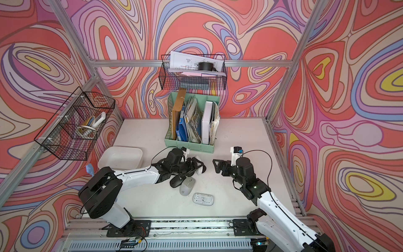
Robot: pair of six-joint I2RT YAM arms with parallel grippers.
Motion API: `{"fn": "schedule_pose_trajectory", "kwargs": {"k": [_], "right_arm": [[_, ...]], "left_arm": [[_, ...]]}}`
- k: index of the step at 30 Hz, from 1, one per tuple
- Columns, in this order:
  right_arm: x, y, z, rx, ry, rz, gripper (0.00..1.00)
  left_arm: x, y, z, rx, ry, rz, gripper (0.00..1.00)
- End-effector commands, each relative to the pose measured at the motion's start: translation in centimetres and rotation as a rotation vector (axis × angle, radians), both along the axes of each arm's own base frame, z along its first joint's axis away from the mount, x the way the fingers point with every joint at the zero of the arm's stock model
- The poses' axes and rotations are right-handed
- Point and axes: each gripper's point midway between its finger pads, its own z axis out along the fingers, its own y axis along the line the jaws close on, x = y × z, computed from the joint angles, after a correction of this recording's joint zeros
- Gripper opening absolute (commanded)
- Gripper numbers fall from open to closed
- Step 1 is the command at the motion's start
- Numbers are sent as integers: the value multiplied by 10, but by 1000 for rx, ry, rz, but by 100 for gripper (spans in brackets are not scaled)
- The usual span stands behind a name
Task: Put the mouse in the storage box
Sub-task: Pick up the mouse from the center of the board.
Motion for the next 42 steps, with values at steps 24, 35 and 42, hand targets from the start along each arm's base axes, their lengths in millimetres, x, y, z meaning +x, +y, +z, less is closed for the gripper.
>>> {"fn": "schedule_pose_trajectory", "kwargs": {"k": [24, 35, 42], "right_arm": [[9, 108, 18, -155, -271, 178, 61], [17, 118, 21, -196, -296, 147, 36], [18, 122, 27, -222, -309, 131, 20]], "left_arm": [[-3, 4, 71, -374, 80, 147, 53], [-13, 6, 74, -401, 90, 142, 54], [-13, 12, 70, -386, 93, 163, 66]]}}
